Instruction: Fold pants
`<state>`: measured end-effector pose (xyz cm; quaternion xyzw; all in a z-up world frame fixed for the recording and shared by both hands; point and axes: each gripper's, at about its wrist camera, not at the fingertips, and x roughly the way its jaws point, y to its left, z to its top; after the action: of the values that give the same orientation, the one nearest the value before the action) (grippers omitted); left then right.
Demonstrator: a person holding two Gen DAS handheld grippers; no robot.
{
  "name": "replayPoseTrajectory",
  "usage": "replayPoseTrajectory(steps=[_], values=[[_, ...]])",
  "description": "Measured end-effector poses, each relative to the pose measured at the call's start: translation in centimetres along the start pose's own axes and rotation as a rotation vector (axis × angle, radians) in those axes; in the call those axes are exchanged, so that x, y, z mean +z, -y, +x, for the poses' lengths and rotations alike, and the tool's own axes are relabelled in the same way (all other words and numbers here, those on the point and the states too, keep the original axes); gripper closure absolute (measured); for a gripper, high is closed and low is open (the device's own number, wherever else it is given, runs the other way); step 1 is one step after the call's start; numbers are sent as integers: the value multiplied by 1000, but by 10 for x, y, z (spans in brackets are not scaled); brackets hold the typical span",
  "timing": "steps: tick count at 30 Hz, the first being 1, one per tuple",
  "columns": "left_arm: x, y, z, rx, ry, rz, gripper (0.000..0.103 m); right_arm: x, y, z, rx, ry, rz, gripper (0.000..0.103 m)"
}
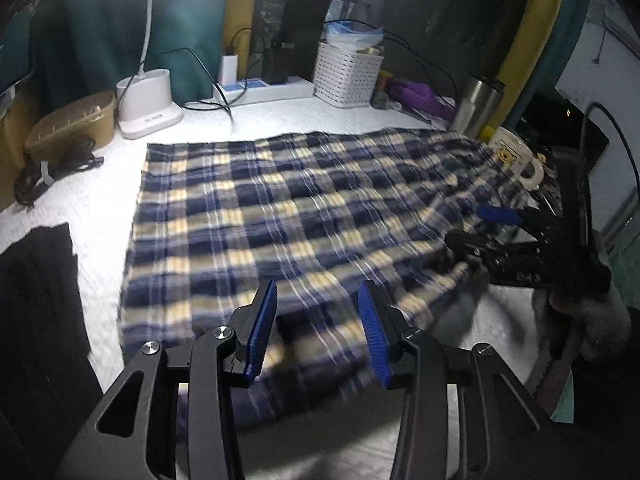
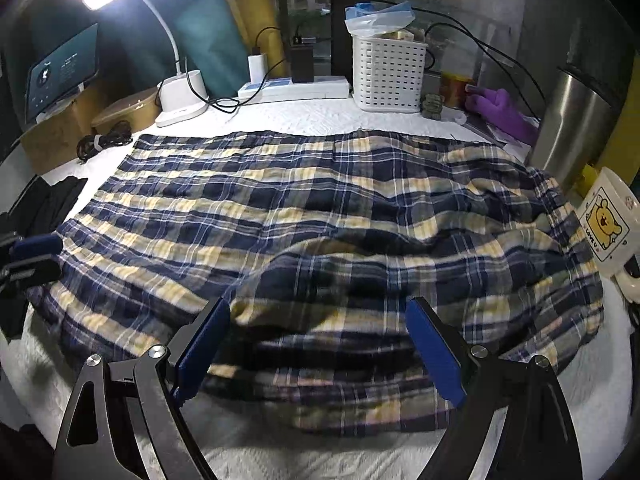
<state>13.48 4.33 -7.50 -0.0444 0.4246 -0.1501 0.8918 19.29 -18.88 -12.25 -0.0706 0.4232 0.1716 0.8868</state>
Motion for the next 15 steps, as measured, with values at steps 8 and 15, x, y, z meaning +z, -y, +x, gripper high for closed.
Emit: replayPoseTrajectory(steps=[8,15], values=[[-13,28,2,24,-30,52,61,-13,7,-9,16,24,15,13],[-18,58,2,20,-18,118,40,-23,14,-12,29,37,12,13]])
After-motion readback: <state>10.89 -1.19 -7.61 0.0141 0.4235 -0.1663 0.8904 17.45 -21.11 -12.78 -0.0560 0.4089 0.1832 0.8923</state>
